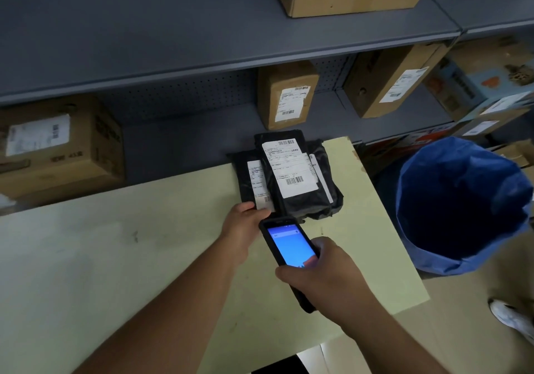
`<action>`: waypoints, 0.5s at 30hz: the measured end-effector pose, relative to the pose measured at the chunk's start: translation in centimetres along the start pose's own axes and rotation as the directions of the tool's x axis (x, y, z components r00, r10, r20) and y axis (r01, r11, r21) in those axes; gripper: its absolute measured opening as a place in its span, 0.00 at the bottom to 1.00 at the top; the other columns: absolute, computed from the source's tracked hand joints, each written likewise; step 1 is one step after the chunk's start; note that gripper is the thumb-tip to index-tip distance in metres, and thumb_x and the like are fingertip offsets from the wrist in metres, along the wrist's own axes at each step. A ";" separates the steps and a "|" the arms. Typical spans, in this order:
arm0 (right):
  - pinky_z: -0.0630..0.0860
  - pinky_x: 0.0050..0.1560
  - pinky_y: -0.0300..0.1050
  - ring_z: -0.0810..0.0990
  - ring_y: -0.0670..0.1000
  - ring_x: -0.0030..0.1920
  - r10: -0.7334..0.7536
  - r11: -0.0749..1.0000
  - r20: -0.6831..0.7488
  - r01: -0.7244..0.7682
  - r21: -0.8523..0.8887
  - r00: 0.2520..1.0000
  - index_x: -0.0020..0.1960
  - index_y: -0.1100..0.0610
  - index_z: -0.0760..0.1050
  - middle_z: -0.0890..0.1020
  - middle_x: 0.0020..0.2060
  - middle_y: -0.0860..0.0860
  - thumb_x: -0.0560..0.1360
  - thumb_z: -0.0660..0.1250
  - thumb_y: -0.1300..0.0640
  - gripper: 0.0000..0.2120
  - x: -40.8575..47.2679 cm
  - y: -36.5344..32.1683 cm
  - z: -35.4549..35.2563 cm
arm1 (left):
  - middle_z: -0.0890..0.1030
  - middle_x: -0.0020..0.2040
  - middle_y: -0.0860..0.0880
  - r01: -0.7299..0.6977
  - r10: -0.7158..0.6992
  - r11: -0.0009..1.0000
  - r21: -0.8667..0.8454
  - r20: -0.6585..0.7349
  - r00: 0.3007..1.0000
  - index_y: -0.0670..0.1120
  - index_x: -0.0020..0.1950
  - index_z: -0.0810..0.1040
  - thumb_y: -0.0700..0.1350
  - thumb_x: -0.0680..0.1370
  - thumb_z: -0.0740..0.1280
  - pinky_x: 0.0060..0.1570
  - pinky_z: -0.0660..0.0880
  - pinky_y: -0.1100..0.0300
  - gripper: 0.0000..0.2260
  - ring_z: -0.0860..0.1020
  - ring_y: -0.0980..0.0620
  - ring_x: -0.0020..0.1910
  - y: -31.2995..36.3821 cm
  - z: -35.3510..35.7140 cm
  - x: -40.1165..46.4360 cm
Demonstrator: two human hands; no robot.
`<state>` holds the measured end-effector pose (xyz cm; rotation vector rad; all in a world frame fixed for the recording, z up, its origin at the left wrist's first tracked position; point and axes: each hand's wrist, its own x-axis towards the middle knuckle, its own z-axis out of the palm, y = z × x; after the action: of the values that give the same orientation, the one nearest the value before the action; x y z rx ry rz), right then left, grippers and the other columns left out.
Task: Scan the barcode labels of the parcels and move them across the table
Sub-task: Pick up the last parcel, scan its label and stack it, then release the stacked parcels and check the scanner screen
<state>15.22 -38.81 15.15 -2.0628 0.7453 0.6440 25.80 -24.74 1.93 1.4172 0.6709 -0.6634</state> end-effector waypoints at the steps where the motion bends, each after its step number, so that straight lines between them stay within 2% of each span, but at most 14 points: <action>1: 0.77 0.31 0.41 0.79 0.47 0.30 -0.002 1.000 0.007 0.002 -0.017 1.000 0.51 0.50 0.74 0.82 0.45 0.51 0.65 0.77 0.46 0.20 0.0 -0.1 0.5 | 0.84 0.54 0.47 -0.001 0.001 1.000 0.004 -0.014 1.000 0.45 0.69 0.72 0.44 0.75 0.77 0.58 0.79 0.51 0.25 0.83 0.46 0.55 -0.3 -0.8 0.1; 4: 0.75 0.32 0.42 0.80 0.48 0.33 -0.023 0.998 0.023 0.025 -0.063 0.999 0.51 0.50 0.73 0.81 0.47 0.52 0.65 0.77 0.46 0.20 -0.2 -0.6 1.9 | 0.85 0.54 0.49 -0.012 0.018 0.997 0.070 -0.086 0.996 0.45 0.68 0.76 0.54 0.66 0.79 0.64 0.80 0.47 0.33 0.84 0.47 0.55 -1.0 -3.1 -0.1; 7: 0.75 0.33 0.43 0.80 0.49 0.34 -0.040 0.995 0.034 0.043 -0.092 0.999 0.50 0.51 0.72 0.81 0.46 0.52 0.65 0.77 0.45 0.20 -0.4 -1.1 3.4 | 0.84 0.56 0.51 -0.021 0.045 0.990 0.136 -0.171 0.984 0.49 0.69 0.76 0.53 0.72 0.77 0.65 0.79 0.48 0.27 0.83 0.48 0.56 -1.6 -5.7 -0.7; 12: 0.76 0.32 0.43 0.82 0.50 0.36 -0.061 0.990 0.063 0.068 -0.126 0.996 0.50 0.51 0.72 0.81 0.46 0.52 0.64 0.77 0.44 0.21 -0.7 -2.0 6.5 | 0.82 0.63 0.49 -0.036 0.072 0.988 0.147 -0.244 0.967 0.50 0.71 0.76 0.53 0.74 0.76 0.67 0.77 0.47 0.26 0.82 0.46 0.59 -3.0 -10.3 -1.9; 15: 0.76 0.34 0.45 0.84 0.52 0.38 -0.071 0.984 0.075 0.082 -0.157 0.995 0.49 0.50 0.71 0.82 0.46 0.52 0.62 0.75 0.42 0.22 -0.9 -2.4 8.6 | 0.81 0.64 0.49 -0.047 0.094 0.984 0.172 -0.273 0.957 0.50 0.72 0.74 0.52 0.77 0.74 0.64 0.78 0.50 0.25 0.81 0.46 0.60 -3.8 -12.8 -2.8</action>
<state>14.76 -30.27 12.56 -2.1918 0.5879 0.7478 20.82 -12.07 1.03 1.7003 0.7968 -0.4727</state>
